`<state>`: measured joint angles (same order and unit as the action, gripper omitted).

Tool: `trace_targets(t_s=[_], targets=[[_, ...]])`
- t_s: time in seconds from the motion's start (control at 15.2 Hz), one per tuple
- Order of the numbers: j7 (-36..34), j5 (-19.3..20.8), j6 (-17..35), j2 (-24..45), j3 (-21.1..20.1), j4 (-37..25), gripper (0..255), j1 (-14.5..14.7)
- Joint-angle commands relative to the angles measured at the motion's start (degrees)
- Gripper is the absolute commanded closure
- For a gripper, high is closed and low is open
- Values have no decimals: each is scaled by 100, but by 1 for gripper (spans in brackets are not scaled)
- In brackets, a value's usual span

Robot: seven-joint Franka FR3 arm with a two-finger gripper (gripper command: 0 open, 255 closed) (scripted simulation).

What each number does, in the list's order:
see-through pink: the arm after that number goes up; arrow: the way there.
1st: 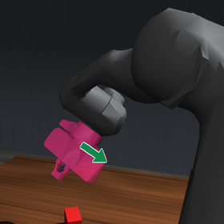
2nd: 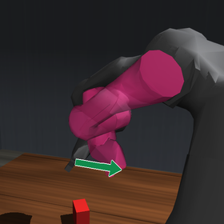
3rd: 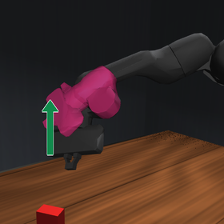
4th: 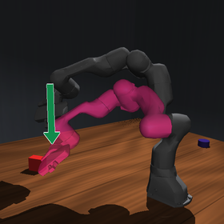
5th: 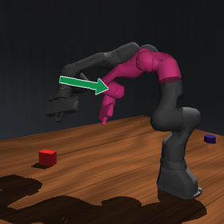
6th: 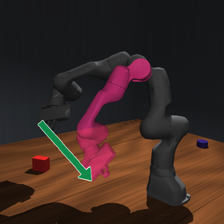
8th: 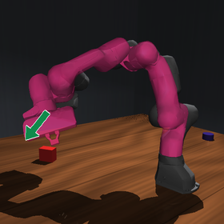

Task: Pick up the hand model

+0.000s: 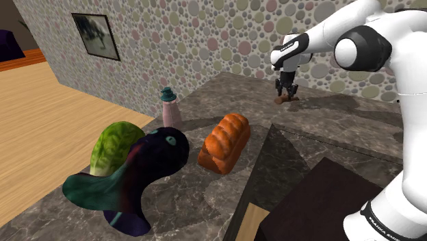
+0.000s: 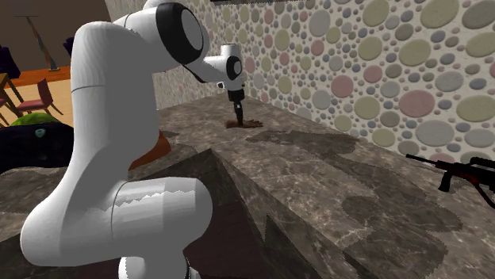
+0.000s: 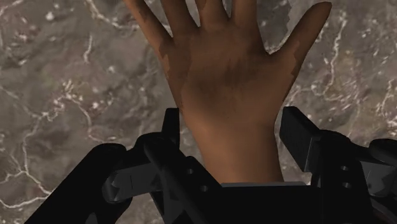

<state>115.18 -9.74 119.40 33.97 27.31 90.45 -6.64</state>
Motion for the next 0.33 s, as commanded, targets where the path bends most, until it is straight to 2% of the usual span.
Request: trace_targets(t_s=[0.0,0.26], targets=[[-20,26,-133,-48,16,-89,255,11],[-28,57,-262,-118,38,-153,255,22]])
